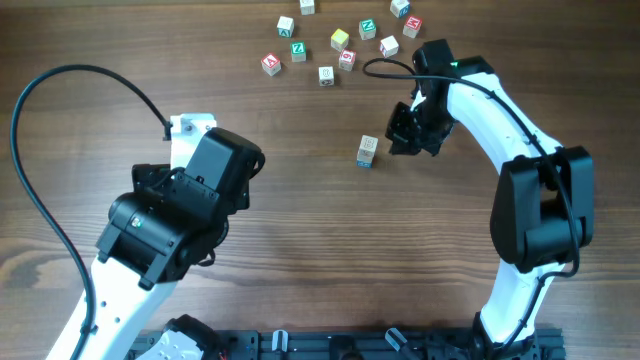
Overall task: Form a tower
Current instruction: 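Tilt the right gripper beside the stack and nudge its side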
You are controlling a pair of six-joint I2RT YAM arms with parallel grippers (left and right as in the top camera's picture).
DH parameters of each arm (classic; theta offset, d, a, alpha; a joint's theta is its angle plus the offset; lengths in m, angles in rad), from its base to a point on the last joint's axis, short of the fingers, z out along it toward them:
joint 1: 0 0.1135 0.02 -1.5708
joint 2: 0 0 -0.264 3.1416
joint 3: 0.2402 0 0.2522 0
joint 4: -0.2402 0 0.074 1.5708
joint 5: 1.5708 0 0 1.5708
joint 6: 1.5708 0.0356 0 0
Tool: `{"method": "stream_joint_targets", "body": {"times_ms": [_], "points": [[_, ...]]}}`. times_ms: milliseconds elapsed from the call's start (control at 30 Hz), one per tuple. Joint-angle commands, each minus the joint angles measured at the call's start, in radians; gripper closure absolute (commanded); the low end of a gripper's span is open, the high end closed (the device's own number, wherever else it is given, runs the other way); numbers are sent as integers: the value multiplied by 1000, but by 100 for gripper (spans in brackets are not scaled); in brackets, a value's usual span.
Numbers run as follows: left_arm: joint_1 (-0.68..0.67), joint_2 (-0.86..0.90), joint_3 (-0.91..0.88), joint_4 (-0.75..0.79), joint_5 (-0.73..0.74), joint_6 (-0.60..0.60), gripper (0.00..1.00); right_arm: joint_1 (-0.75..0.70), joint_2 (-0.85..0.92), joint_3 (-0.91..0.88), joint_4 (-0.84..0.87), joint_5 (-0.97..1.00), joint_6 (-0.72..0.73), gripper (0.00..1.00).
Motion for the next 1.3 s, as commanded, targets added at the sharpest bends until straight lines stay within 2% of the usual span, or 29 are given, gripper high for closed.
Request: {"method": "stream_joint_targets", "body": {"times_ms": [0,1267], "points": [[2,-9,-1,2,-3,8,0,3,45,-5,24,-101,34,95],[2,-9,-1,2,-3,8,0,3,80,-5,92,-131,49,96]]}}
